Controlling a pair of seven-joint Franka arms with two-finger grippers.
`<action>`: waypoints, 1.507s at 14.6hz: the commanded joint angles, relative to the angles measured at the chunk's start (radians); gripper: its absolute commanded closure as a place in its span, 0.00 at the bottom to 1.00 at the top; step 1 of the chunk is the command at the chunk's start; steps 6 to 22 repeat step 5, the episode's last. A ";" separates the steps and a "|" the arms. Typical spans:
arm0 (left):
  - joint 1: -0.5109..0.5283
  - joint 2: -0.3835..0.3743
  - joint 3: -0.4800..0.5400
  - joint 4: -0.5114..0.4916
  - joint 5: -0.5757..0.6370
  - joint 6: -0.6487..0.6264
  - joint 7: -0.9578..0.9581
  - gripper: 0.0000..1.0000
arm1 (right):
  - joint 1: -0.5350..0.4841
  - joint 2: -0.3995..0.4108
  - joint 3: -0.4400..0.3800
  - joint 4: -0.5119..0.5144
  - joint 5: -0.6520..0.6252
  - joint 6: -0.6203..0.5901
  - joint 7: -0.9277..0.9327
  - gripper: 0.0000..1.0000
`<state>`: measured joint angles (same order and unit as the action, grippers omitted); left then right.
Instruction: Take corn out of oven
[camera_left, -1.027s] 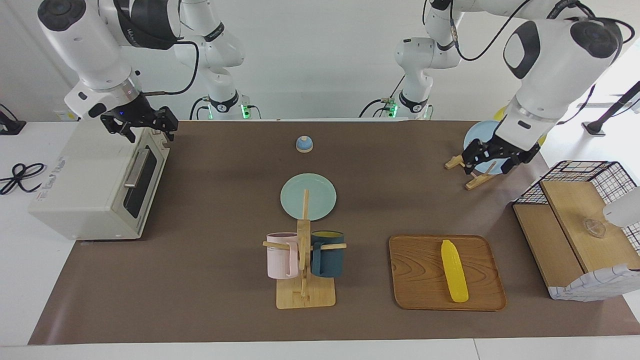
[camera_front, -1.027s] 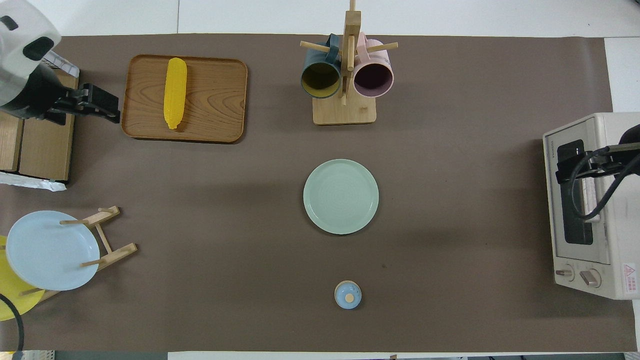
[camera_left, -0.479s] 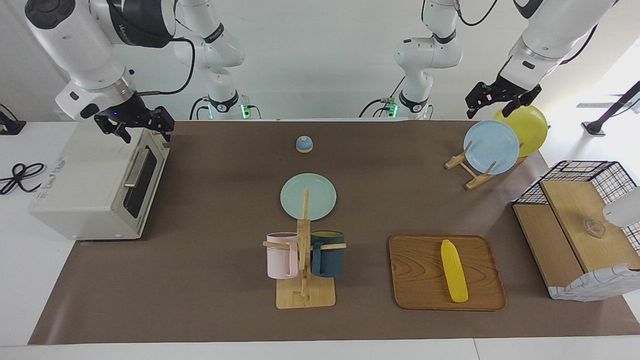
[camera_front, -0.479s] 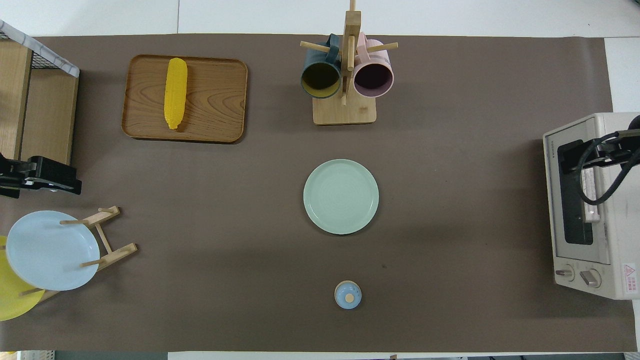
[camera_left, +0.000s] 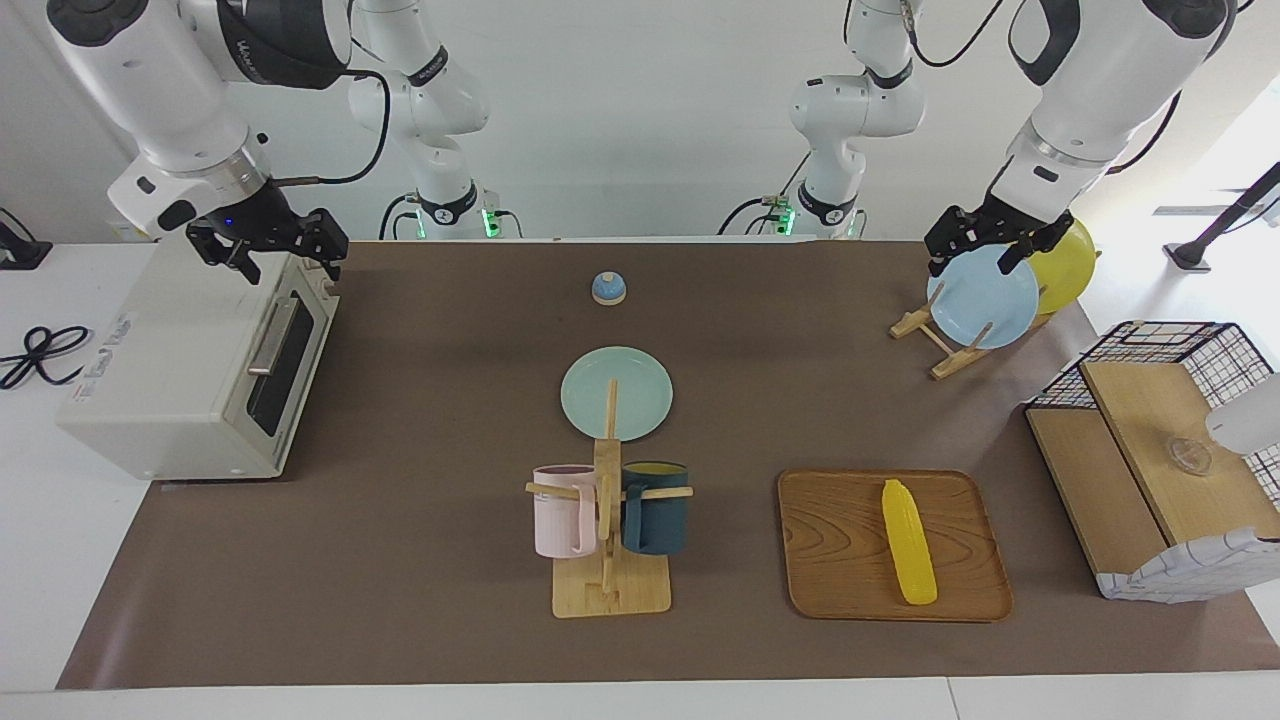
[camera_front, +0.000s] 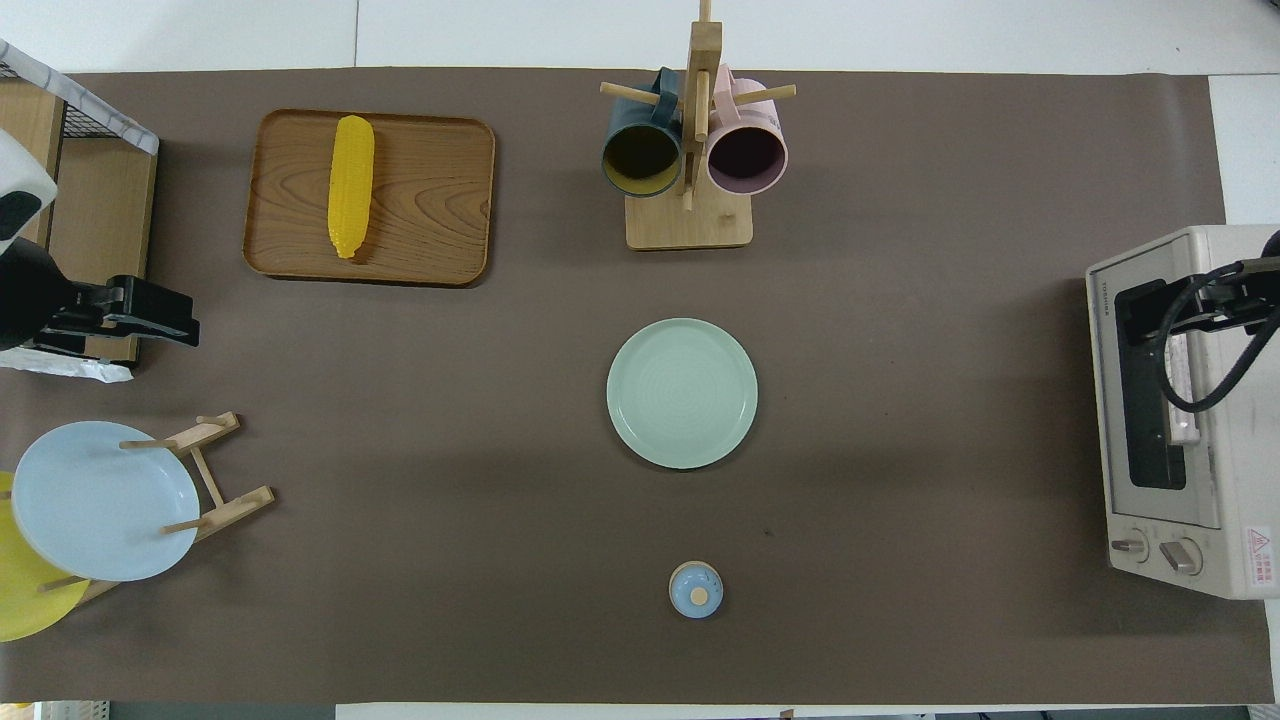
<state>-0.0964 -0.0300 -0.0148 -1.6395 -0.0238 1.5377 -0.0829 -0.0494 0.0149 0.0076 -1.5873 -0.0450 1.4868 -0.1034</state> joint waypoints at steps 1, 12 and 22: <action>0.009 0.009 -0.007 0.014 0.005 0.002 -0.003 0.00 | -0.009 -0.015 0.005 -0.013 0.011 -0.007 0.016 0.00; 0.011 0.002 -0.008 0.026 0.001 0.004 0.002 0.00 | -0.007 -0.015 0.005 -0.013 0.011 -0.007 0.014 0.00; 0.011 0.002 -0.008 0.026 0.001 0.004 0.002 0.00 | -0.007 -0.015 0.005 -0.013 0.011 -0.007 0.014 0.00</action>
